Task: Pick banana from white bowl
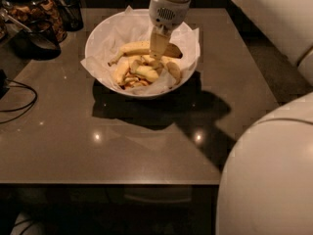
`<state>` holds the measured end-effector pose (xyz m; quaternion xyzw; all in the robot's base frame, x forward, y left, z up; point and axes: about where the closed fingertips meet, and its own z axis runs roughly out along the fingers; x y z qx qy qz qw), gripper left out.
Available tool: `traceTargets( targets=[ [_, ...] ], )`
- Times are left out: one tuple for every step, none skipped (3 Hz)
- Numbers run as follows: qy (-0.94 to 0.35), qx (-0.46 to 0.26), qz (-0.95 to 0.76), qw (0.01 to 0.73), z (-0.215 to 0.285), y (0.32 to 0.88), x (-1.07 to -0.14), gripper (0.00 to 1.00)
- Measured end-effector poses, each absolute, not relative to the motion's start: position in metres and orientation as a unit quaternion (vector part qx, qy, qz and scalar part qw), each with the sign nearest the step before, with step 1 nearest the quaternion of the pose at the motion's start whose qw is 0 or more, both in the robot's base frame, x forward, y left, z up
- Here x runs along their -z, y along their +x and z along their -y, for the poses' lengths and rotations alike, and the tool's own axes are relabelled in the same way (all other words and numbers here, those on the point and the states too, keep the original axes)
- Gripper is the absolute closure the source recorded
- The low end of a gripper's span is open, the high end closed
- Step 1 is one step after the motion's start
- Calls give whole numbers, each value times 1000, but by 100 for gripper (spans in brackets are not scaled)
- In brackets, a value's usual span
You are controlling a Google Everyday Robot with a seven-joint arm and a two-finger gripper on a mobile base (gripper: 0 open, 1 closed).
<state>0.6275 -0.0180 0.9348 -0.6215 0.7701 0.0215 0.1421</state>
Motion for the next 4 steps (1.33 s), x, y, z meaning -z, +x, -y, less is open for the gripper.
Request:
traceTargets(
  targets=[
    [-621, -22, -770, 142, 18, 627, -935, 100],
    [-622, -26, -768, 149, 12, 623, -950, 100],
    [-608, -36, -774, 173, 21, 577, -977, 100],
    [-609, -36, -774, 174, 21, 576, -978, 100]
  ],
)
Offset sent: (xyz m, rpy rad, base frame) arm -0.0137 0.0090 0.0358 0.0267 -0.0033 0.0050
